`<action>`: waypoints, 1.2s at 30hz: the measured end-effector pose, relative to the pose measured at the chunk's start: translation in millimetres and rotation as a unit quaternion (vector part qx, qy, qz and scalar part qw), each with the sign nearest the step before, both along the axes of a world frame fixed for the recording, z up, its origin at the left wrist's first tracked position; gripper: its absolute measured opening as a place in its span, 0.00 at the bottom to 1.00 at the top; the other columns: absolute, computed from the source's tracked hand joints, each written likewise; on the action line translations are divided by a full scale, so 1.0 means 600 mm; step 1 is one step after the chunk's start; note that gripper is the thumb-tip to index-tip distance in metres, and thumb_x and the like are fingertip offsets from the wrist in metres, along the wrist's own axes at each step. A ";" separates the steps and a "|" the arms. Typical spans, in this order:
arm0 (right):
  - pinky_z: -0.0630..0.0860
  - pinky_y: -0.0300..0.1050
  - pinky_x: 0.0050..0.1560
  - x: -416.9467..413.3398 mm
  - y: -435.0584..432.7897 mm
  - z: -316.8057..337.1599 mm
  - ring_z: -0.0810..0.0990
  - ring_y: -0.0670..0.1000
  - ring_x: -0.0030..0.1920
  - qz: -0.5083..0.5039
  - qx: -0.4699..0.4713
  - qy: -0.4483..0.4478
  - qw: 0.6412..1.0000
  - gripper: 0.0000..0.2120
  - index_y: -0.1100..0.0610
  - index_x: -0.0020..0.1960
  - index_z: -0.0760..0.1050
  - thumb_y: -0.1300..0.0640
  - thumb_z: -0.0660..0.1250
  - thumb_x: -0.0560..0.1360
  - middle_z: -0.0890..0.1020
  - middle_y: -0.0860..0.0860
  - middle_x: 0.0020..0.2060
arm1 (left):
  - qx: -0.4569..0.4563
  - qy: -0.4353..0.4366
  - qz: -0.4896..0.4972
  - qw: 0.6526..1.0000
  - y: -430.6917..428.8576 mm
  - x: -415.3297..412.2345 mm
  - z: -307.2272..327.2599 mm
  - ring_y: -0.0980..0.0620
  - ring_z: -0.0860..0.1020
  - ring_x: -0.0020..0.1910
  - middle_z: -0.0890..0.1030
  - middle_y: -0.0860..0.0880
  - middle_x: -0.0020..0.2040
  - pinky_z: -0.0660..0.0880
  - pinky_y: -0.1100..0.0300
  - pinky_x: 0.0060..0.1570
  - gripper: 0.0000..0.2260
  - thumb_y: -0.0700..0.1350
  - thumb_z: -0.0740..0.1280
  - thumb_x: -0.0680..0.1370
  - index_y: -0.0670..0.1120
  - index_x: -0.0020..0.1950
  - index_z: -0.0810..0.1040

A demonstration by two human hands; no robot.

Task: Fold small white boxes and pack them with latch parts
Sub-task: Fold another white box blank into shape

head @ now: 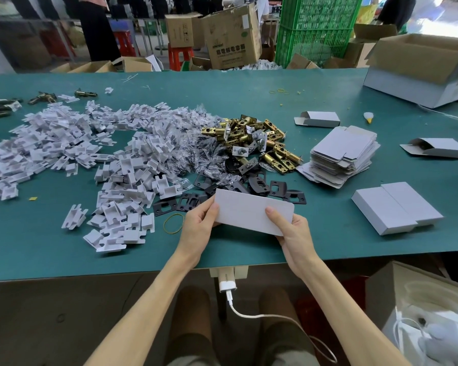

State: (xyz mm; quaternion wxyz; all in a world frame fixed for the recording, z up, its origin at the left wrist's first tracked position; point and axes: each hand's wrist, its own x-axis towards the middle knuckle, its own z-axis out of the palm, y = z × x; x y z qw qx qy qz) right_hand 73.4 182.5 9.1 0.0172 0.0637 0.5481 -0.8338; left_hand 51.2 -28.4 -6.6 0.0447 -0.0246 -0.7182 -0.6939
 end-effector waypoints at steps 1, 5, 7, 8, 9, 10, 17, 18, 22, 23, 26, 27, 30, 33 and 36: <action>0.83 0.46 0.52 0.000 0.000 -0.001 0.85 0.54 0.51 -0.002 0.006 -0.002 1.000 0.13 0.63 0.54 0.83 0.54 0.73 0.75 0.87 0.59 0.52 | -0.010 0.000 -0.014 1.000 0.000 0.001 0.000 0.55 0.80 0.65 0.83 0.57 0.65 0.77 0.60 0.64 0.16 0.43 0.62 0.87 0.48 0.74 0.76; 0.83 0.44 0.49 -0.002 0.001 -0.002 0.85 0.53 0.50 -0.011 0.000 -0.008 1.000 0.14 0.64 0.55 0.82 0.54 0.73 0.75 0.87 0.58 0.51 | -0.074 0.015 -0.055 0.996 0.003 0.002 0.002 0.57 0.73 0.73 0.76 0.57 0.74 0.70 0.58 0.73 0.22 0.45 0.63 0.86 0.47 0.81 0.66; 0.83 0.47 0.52 -0.003 0.001 -0.003 0.85 0.53 0.50 -0.014 0.001 -0.008 1.000 0.14 0.64 0.56 0.82 0.55 0.73 0.76 0.87 0.59 0.52 | -0.070 0.013 -0.058 0.996 0.003 0.002 0.004 0.58 0.73 0.73 0.76 0.58 0.74 0.69 0.60 0.73 0.23 0.44 0.63 0.86 0.46 0.82 0.65; 0.82 0.49 0.54 -0.003 0.000 -0.004 0.85 0.54 0.51 -0.016 0.007 -0.007 1.000 0.13 0.64 0.56 0.82 0.56 0.72 0.77 0.86 0.59 0.53 | -0.067 0.013 -0.056 0.996 0.002 0.002 0.005 0.59 0.73 0.73 0.76 0.60 0.73 0.70 0.62 0.72 0.23 0.43 0.64 0.86 0.46 0.82 0.66; 0.81 0.52 0.56 -0.002 0.000 -0.005 0.85 0.55 0.52 -0.018 0.012 -0.007 1.000 0.12 0.64 0.56 0.82 0.56 0.72 0.77 0.86 0.60 0.53 | -0.064 0.012 -0.053 0.996 0.002 0.004 0.005 0.61 0.74 0.72 0.77 0.63 0.72 0.70 0.64 0.71 0.23 0.42 0.64 0.86 0.47 0.81 0.66; 0.80 0.53 0.56 -0.002 0.000 -0.006 0.85 0.55 0.52 -0.020 0.014 -0.007 1.000 0.12 0.64 0.55 0.82 0.56 0.72 0.78 0.86 0.60 0.53 | -0.061 0.011 -0.049 0.997 0.001 0.005 0.006 0.62 0.74 0.71 0.77 0.64 0.71 0.70 0.66 0.70 0.23 0.42 0.64 0.85 0.47 0.81 0.66; 0.83 0.47 0.51 -0.002 -0.001 -0.007 0.85 0.54 0.50 -0.002 0.029 0.002 1.000 0.17 0.63 0.55 0.83 0.51 0.73 0.73 0.87 0.59 0.52 | -0.056 0.000 -0.036 0.998 0.004 0.008 0.017 0.68 0.75 0.66 0.77 0.73 0.65 0.72 0.70 0.61 0.26 0.39 0.64 0.85 0.53 0.82 0.63; 0.83 0.46 0.50 -0.001 -0.001 -0.007 0.85 0.54 0.50 0.000 0.031 0.005 1.000 0.17 0.62 0.54 0.84 0.50 0.74 0.73 0.87 0.59 0.52 | -0.056 -0.001 -0.038 0.998 0.004 0.009 0.017 0.69 0.75 0.66 0.77 0.73 0.65 0.72 0.70 0.61 0.26 0.38 0.64 0.85 0.53 0.82 0.64; 0.83 0.46 0.50 -0.002 0.000 -0.009 0.85 0.54 0.50 0.001 0.037 0.008 0.999 0.18 0.62 0.55 0.84 0.49 0.74 0.72 0.87 0.58 0.52 | -0.063 -0.005 -0.050 0.997 0.004 0.008 0.017 0.71 0.75 0.64 0.76 0.75 0.64 0.72 0.72 0.60 0.25 0.39 0.64 0.85 0.54 0.81 0.65; 0.82 0.48 0.52 -0.003 0.001 -0.010 0.85 0.54 0.51 0.001 0.040 0.008 0.999 0.19 0.62 0.55 0.84 0.49 0.74 0.72 0.87 0.58 0.52 | -0.066 -0.003 -0.052 0.996 0.004 0.008 0.016 0.71 0.75 0.64 0.76 0.76 0.64 0.71 0.72 0.60 0.25 0.39 0.63 0.86 0.54 0.82 0.65; 0.80 0.53 0.55 -0.002 -0.001 -0.011 0.85 0.55 0.52 0.004 0.056 0.013 0.998 0.19 0.62 0.55 0.84 0.48 0.74 0.73 0.87 0.58 0.52 | -0.084 0.008 -0.057 0.995 0.005 0.006 0.013 0.74 0.72 0.66 0.74 0.76 0.66 0.69 0.74 0.62 0.25 0.40 0.62 0.86 0.54 0.83 0.62; 0.81 0.54 0.56 -0.001 -0.002 -0.011 0.85 0.56 0.52 0.005 0.063 0.016 0.998 0.19 0.61 0.55 0.84 0.47 0.73 0.73 0.87 0.58 0.52 | -0.092 0.012 -0.057 0.994 0.005 0.006 0.012 0.76 0.70 0.67 0.71 0.75 0.68 0.67 0.76 0.63 0.25 0.41 0.62 0.86 0.52 0.83 0.61; 0.82 0.52 0.54 0.002 -0.003 -0.010 0.86 0.55 0.51 0.006 0.081 0.028 0.996 0.19 0.61 0.55 0.84 0.46 0.73 0.73 0.87 0.57 0.52 | -0.100 0.021 -0.051 0.993 0.006 0.005 0.011 0.77 0.67 0.69 0.69 0.65 0.74 0.64 0.77 0.66 0.24 0.41 0.61 0.87 0.46 0.83 0.61; 0.82 0.52 0.54 0.002 -0.004 -0.009 0.86 0.54 0.51 0.005 0.084 0.030 0.996 0.19 0.60 0.55 0.84 0.46 0.73 0.73 0.87 0.56 0.51 | -0.090 0.034 -0.050 0.994 0.006 0.004 0.010 0.65 0.71 0.73 0.73 0.56 0.76 0.68 0.68 0.71 0.22 0.41 0.61 0.87 0.44 0.82 0.64; 0.79 0.51 0.54 0.000 -0.007 -0.008 0.84 0.55 0.51 0.003 0.103 0.034 0.994 0.25 0.61 0.53 0.84 0.40 0.71 0.73 0.87 0.57 0.51 | -0.033 0.023 -0.009 0.999 0.004 0.000 0.008 0.59 0.77 0.68 0.78 0.55 0.71 0.76 0.63 0.64 0.20 0.41 0.62 0.86 0.47 0.79 0.70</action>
